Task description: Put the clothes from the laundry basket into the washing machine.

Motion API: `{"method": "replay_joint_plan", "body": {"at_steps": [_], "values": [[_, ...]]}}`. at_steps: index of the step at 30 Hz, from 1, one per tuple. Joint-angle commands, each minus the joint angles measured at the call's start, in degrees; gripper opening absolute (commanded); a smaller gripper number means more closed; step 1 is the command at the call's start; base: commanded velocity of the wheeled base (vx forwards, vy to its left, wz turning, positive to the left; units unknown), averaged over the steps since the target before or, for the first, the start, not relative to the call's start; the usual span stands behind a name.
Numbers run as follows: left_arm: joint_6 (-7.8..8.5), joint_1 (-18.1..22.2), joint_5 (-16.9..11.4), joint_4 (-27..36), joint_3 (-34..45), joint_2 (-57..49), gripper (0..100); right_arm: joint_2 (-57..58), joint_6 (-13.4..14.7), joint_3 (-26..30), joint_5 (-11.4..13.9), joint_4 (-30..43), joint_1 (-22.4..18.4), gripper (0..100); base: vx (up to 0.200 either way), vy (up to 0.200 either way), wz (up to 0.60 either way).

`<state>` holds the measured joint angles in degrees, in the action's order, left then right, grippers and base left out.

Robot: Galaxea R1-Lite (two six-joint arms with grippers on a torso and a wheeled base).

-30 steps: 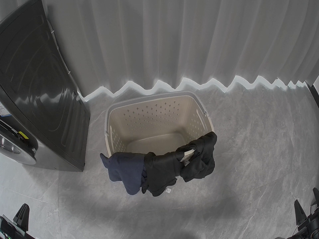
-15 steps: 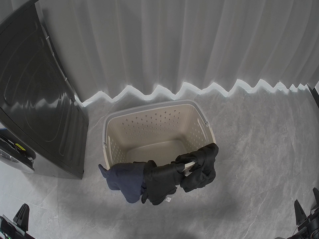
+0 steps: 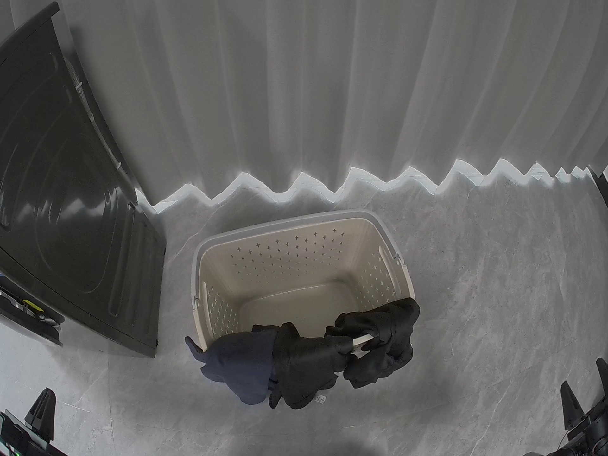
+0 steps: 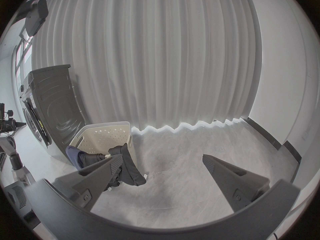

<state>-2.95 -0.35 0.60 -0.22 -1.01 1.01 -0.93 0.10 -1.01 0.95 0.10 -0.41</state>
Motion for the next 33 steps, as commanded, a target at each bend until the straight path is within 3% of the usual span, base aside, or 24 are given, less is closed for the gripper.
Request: {"method": "replay_joint_plan", "body": {"at_steps": [1, 20, 29, 33], "values": [[0.05, 0.0, 0.02, -0.04, 0.92, -0.66, 0, 0.66, -0.01, 1.01, 0.02, -0.01, -0.02, 100, 0.2, 0.0, 0.0], [-0.04, 0.0, 0.02, -0.04, 0.92, -0.66, 0, 0.57, -0.01, 1.01, 0.02, -0.01, -0.02, 100, 0.074, 0.0, 0.0], [-0.04, 0.0, 0.02, -0.04, 0.92, -0.57, 0, 0.57, -0.01, 1.01, 0.02, -0.01, -0.02, 100, 0.0, 0.0, 0.0], [-0.04, 0.0, 0.02, -0.04, 0.92, -0.66, 0, 0.57, -0.01, 1.01, 0.02, -0.01, -0.02, 100, 0.2, 0.0, 0.0]]}}
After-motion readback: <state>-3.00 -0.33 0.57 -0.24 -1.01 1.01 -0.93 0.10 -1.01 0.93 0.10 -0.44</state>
